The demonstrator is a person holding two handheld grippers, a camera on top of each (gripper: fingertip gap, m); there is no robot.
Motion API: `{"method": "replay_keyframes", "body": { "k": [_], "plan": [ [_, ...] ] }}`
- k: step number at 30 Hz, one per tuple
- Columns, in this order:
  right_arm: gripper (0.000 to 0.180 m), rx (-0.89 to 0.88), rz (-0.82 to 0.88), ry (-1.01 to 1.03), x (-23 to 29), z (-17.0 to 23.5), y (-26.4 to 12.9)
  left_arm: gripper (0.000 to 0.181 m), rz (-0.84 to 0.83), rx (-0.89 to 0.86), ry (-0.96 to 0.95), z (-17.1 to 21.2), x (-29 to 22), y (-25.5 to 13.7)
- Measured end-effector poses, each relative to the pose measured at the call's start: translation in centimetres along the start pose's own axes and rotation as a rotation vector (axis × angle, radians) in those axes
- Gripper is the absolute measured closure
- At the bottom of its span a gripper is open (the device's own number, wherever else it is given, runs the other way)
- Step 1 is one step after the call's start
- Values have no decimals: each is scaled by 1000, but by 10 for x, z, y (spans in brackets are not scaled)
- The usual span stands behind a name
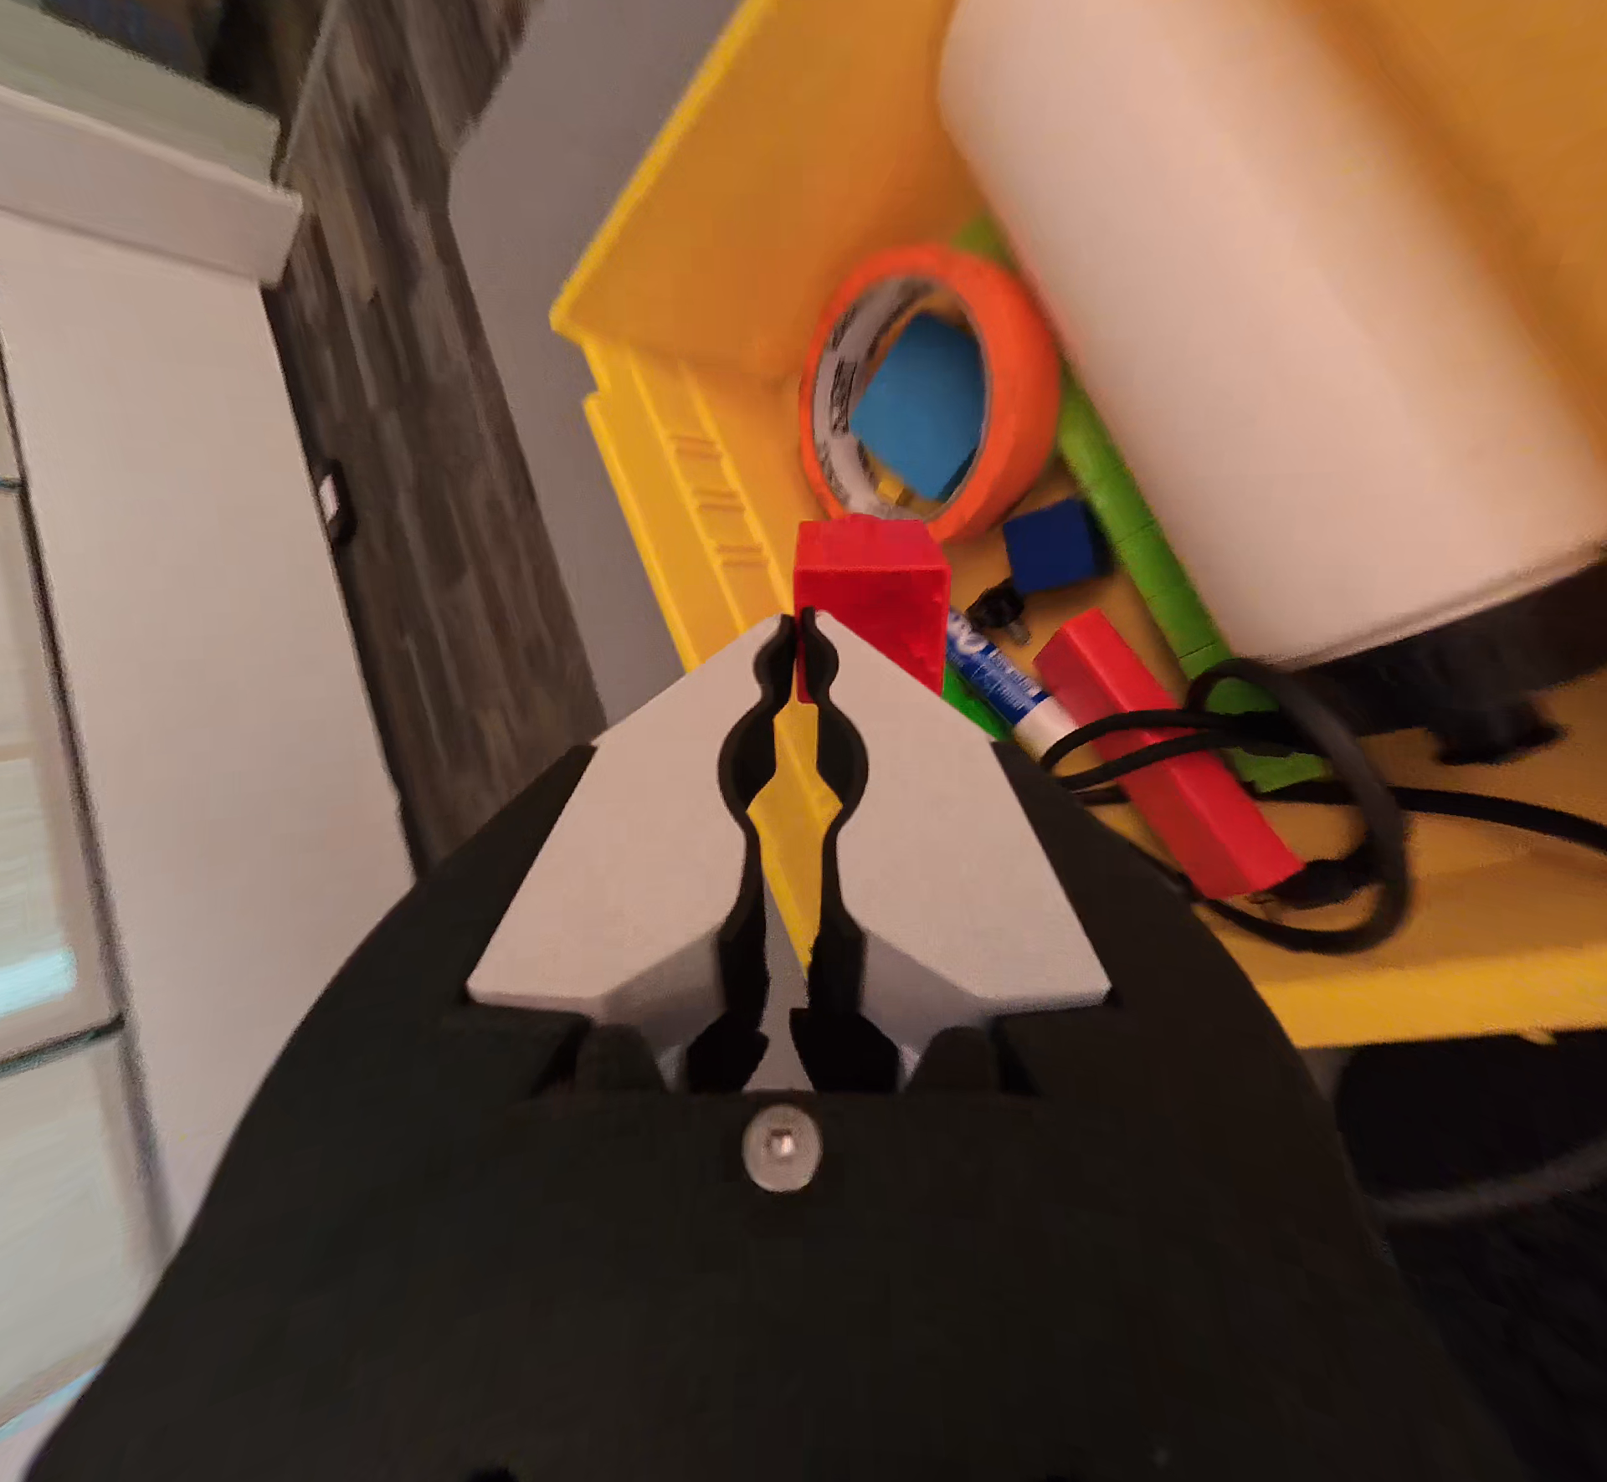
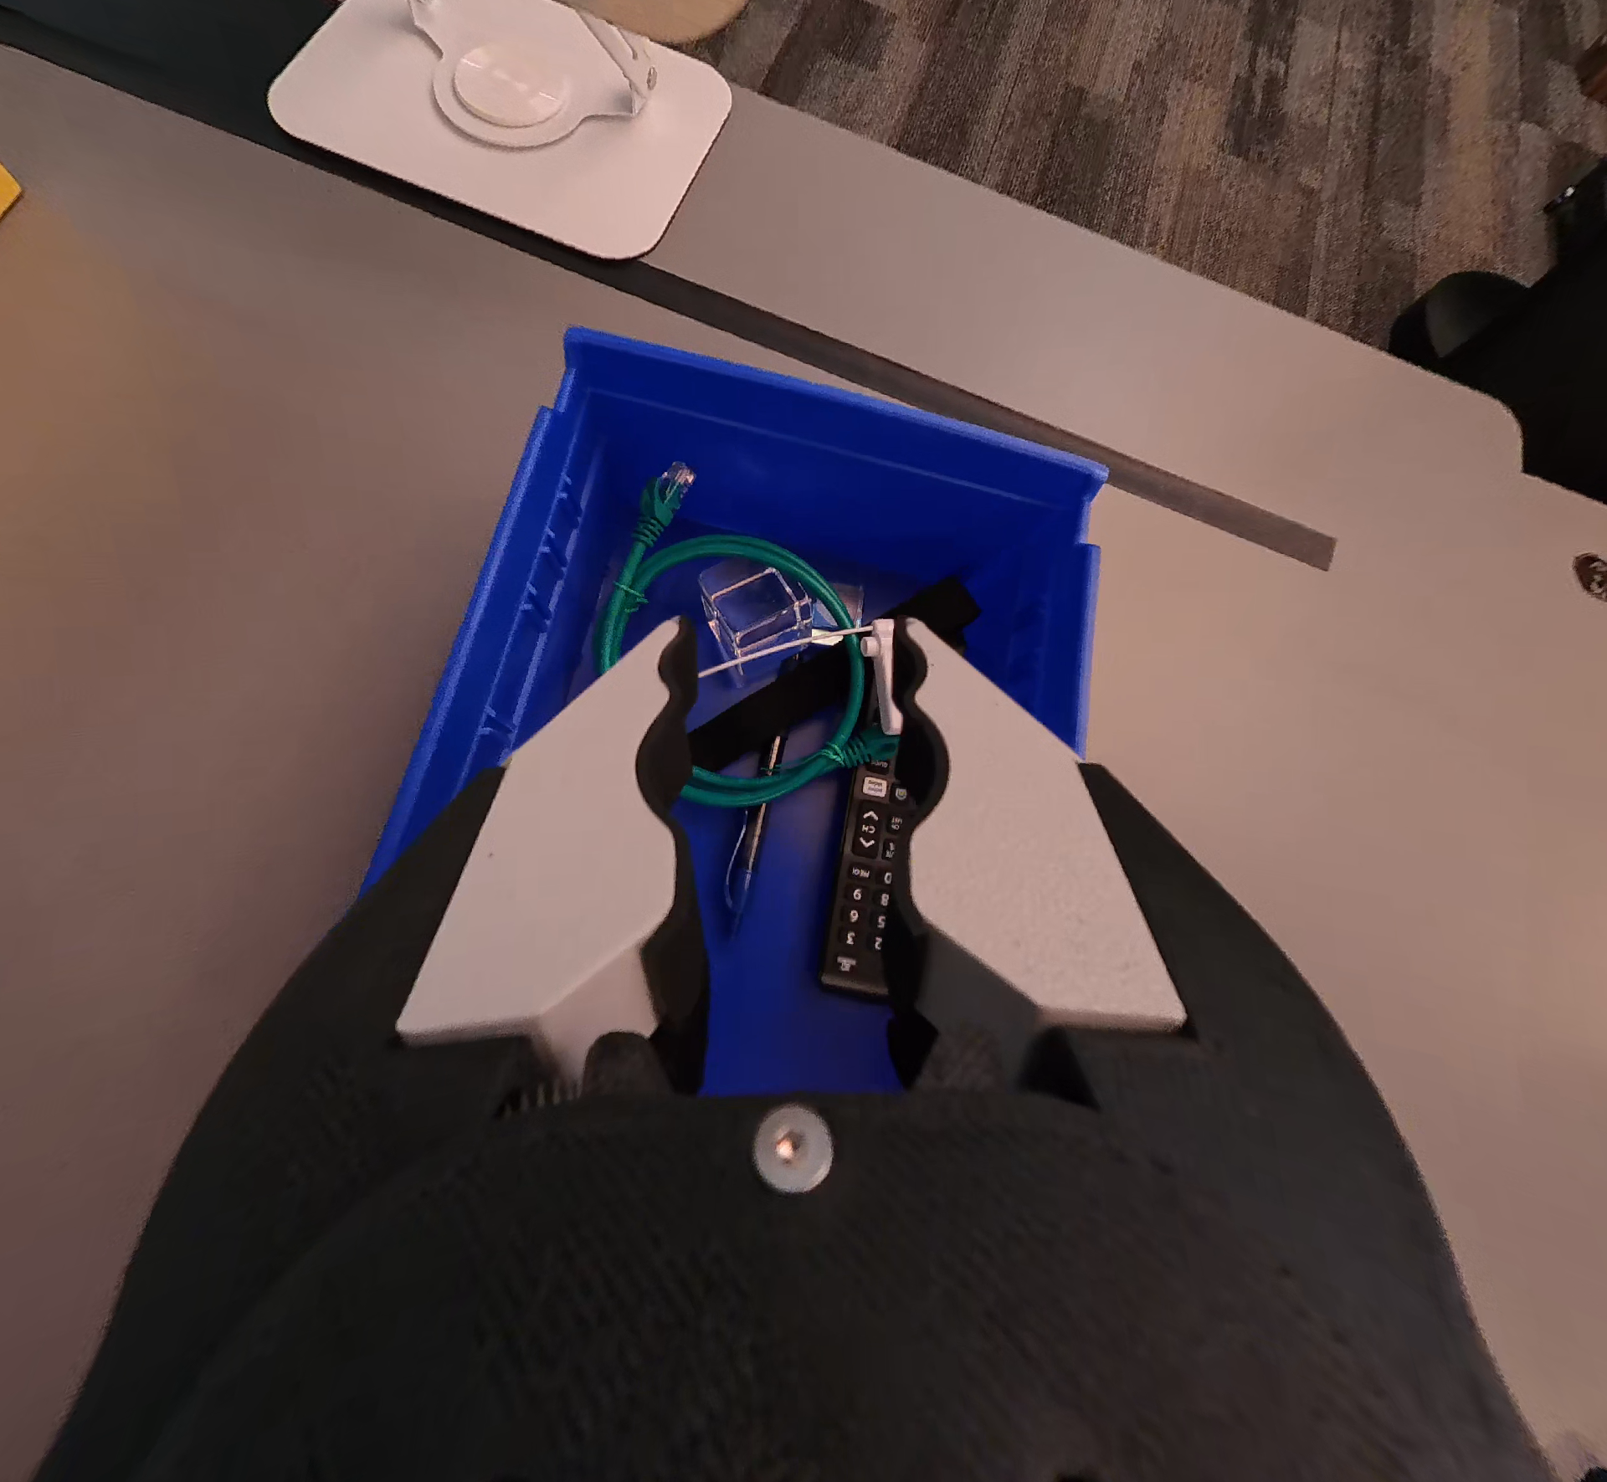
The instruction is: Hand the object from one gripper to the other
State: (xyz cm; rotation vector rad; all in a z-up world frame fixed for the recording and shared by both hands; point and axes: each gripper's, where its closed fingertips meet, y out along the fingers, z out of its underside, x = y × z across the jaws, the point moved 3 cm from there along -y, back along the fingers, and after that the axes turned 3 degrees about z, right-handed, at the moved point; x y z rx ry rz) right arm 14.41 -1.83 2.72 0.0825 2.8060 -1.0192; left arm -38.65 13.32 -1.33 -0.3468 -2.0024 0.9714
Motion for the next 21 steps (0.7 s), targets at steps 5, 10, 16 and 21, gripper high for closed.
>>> {"method": "replay_keyframes", "body": {
  "k": [5,10,16,21],
  "plan": [
    [137,-138,31,-95,17,-29,-17,181,206,-446,-72,-52,-21,-74],
    [135,-592,0,-496,85,-84,-61,181,728,-985,-106,-91,-62,-178],
    [145,-991,-92,-924,205,-93,-115,181,1074,-1163,-121,-95,-76,-220],
    [138,-998,-38,-1081,259,-90,-109,181,1095,-1155,-131,-99,-81,-221]
  ]
}}
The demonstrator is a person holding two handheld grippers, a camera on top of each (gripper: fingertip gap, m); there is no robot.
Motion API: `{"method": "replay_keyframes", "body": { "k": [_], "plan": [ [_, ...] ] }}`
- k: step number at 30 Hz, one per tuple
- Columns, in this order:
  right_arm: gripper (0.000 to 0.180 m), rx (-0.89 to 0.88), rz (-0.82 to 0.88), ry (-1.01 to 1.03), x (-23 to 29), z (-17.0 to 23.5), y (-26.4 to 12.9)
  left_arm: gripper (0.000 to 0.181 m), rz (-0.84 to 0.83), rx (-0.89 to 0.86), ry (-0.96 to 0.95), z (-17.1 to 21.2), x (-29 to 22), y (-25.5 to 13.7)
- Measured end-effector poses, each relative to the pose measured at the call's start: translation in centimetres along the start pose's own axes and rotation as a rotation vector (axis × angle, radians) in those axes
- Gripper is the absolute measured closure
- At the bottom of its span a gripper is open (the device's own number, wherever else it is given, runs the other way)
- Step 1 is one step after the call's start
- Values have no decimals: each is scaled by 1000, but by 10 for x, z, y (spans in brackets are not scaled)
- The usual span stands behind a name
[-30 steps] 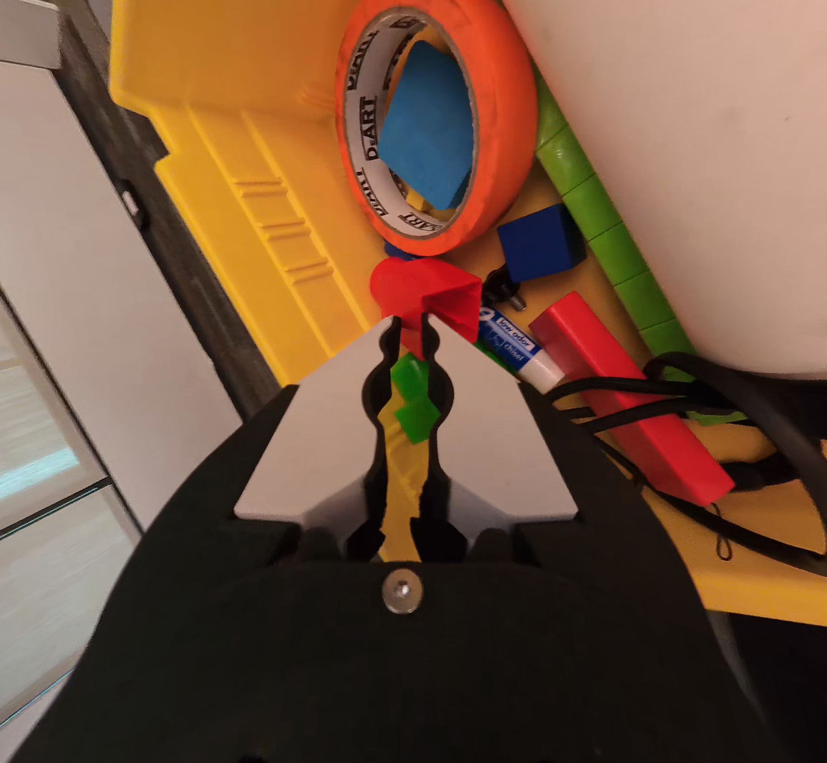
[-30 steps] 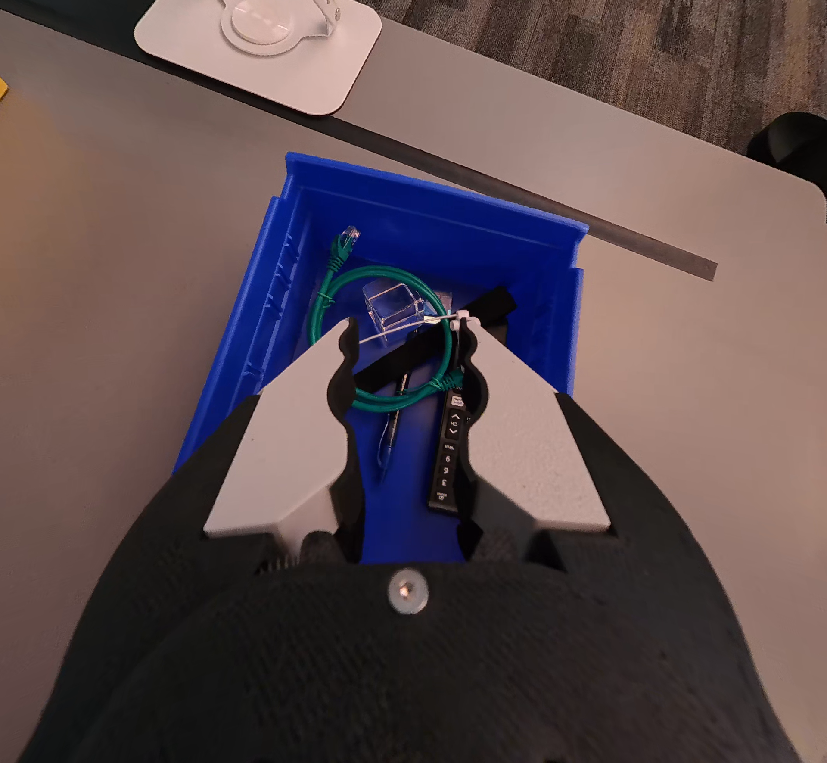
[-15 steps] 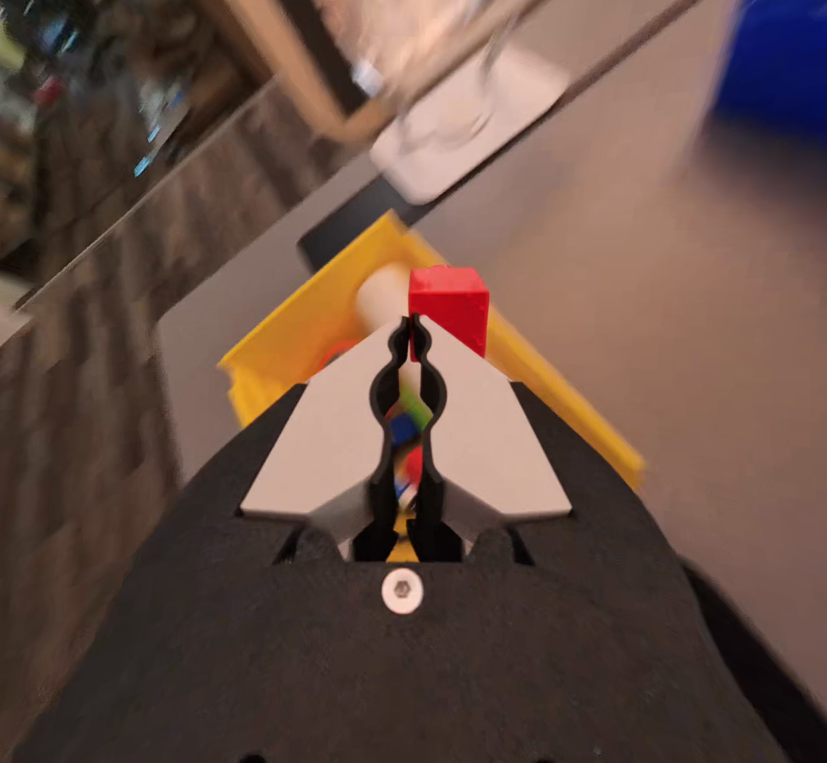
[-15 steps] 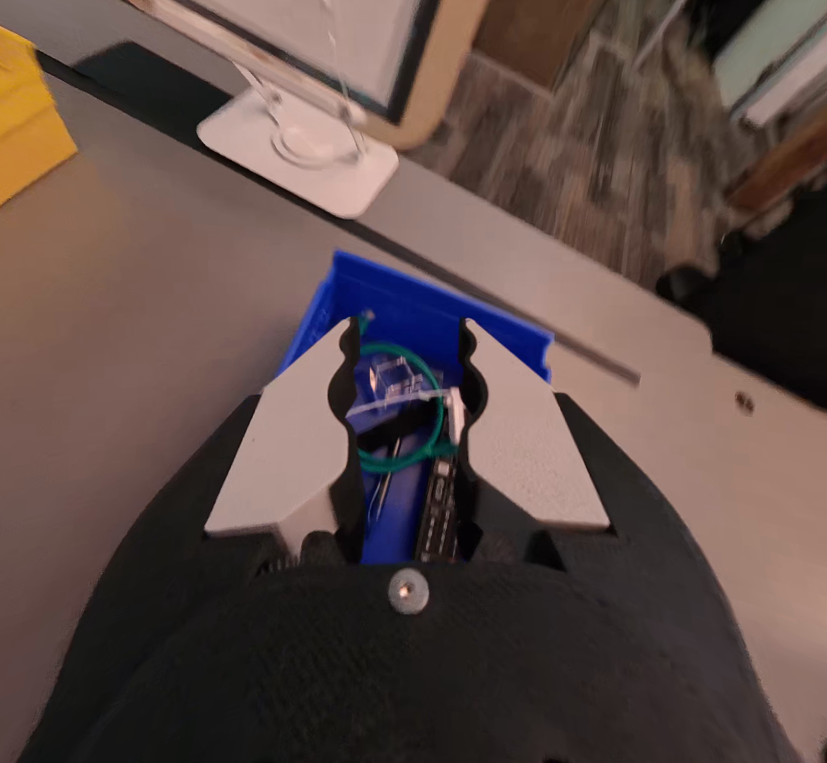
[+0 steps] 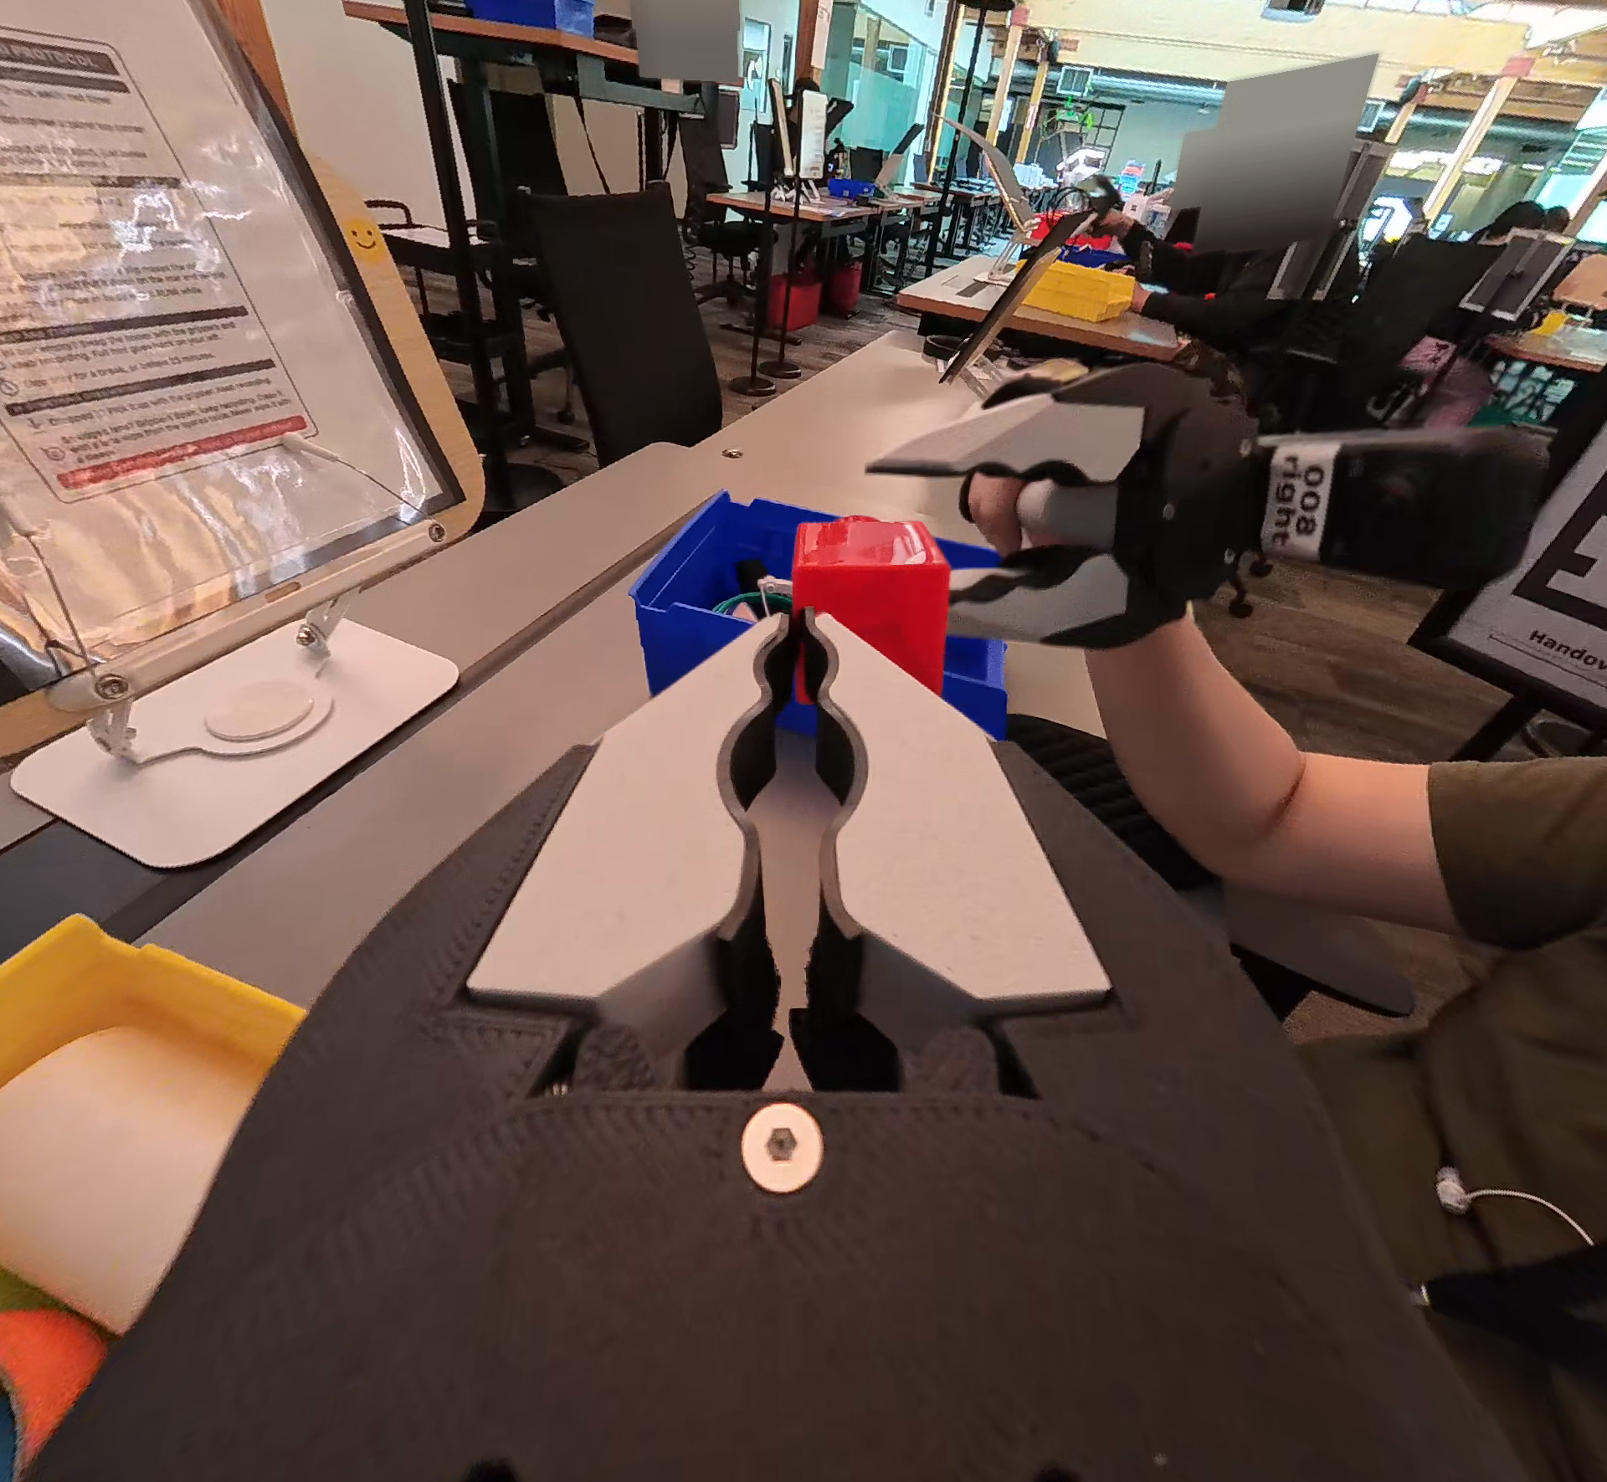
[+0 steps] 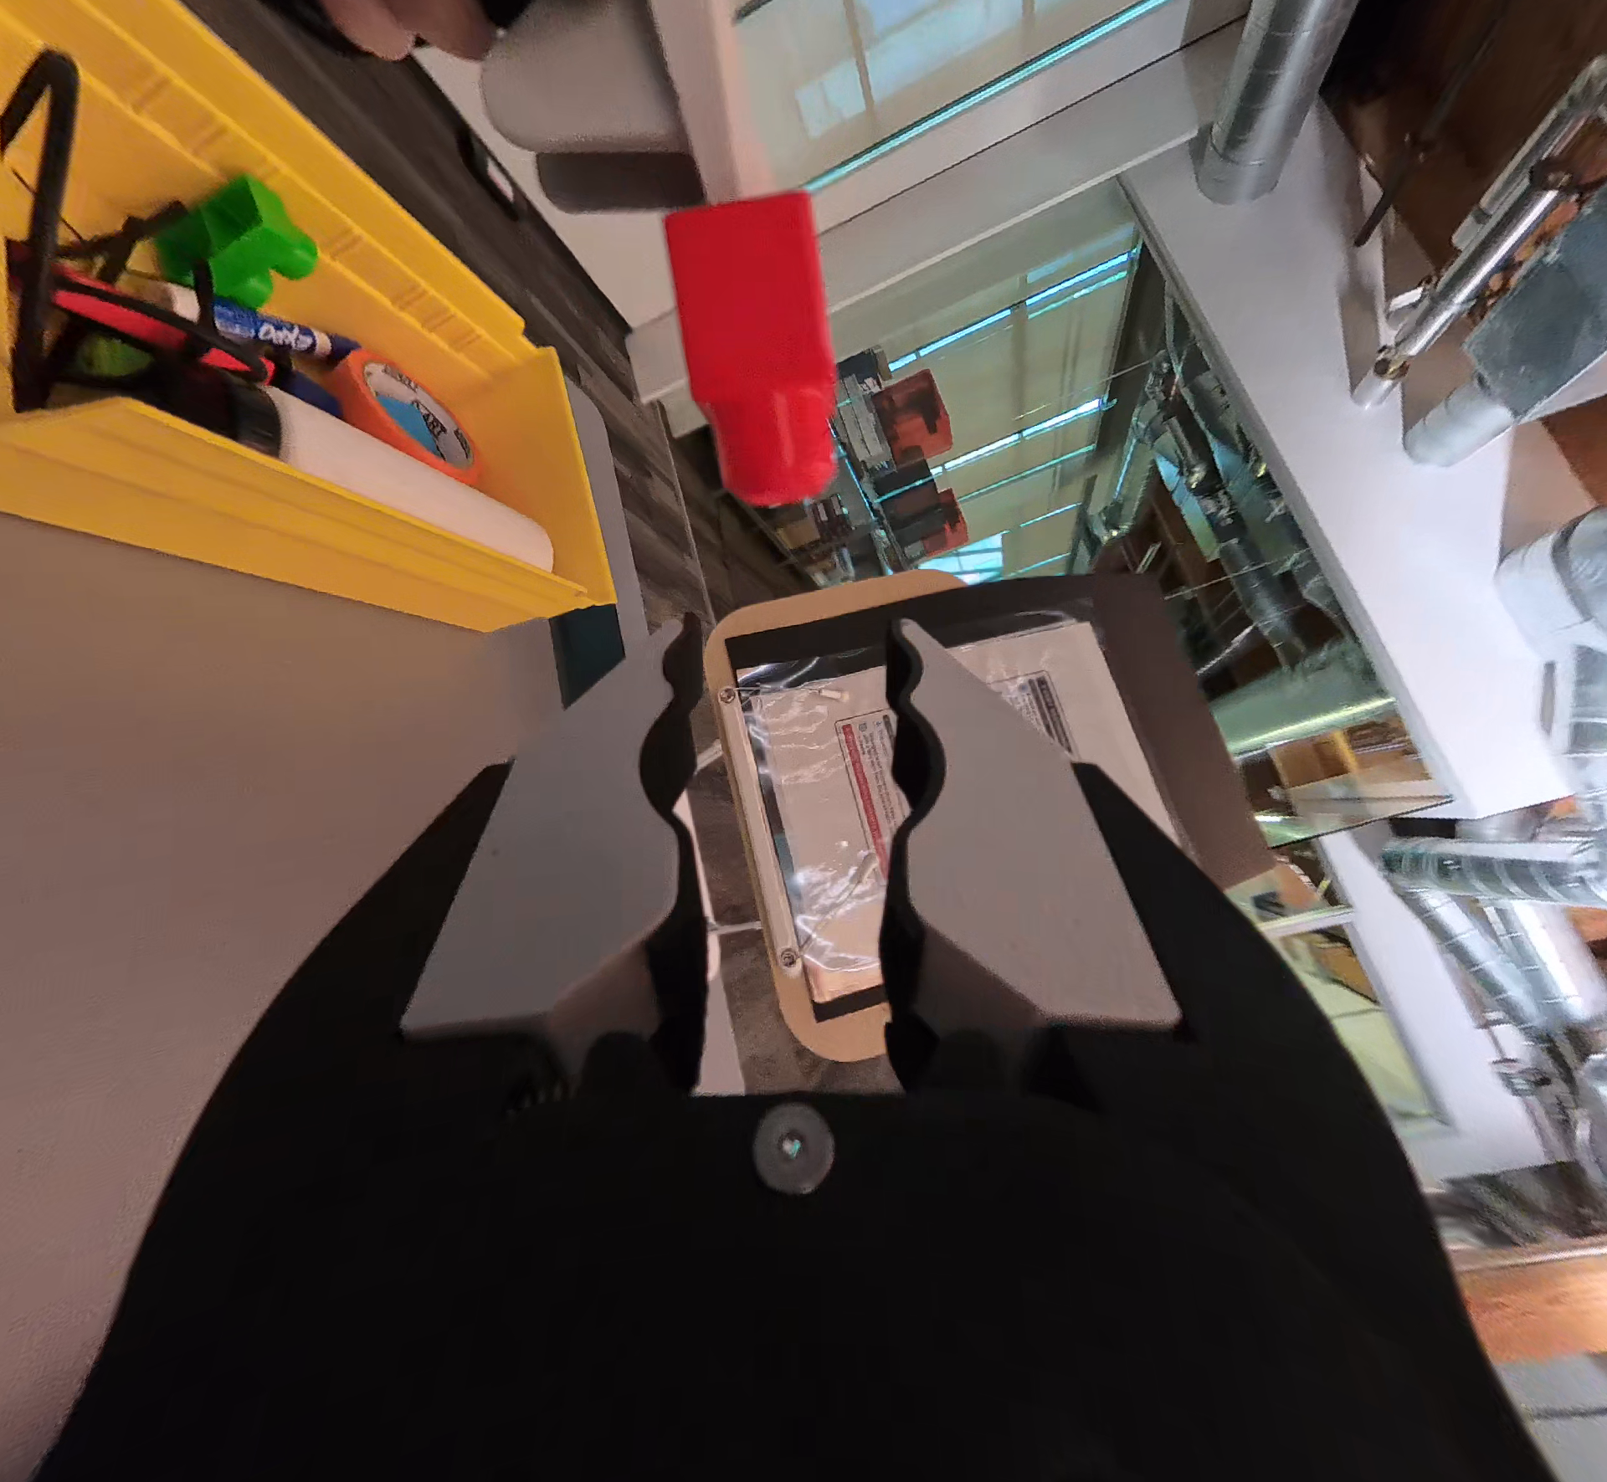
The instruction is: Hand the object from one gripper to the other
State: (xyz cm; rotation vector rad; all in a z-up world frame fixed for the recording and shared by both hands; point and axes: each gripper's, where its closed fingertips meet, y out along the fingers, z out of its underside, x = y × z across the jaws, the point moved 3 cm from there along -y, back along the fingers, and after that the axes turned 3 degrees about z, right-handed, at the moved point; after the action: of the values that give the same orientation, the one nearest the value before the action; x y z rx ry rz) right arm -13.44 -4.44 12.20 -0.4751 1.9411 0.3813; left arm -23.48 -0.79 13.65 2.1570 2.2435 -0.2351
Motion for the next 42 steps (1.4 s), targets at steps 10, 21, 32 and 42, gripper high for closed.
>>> {"method": "replay_keyframes", "body": {
  "k": [10,21,32,42],
  "plan": [
    [146,57,77,-84,19,-10,28,181,19,84,10,12,-7,17],
    [151,-137,-151,958,-6,-5,31,105,-58,-184,159,-28,-8,-9],
    [152,-600,-942,2195,-6,-6,28,83,-210,-122,672,-20,-32,15],
    [152,-449,-1062,2031,28,-36,33,87,-411,95,882,4,-14,43]
  ]
}}
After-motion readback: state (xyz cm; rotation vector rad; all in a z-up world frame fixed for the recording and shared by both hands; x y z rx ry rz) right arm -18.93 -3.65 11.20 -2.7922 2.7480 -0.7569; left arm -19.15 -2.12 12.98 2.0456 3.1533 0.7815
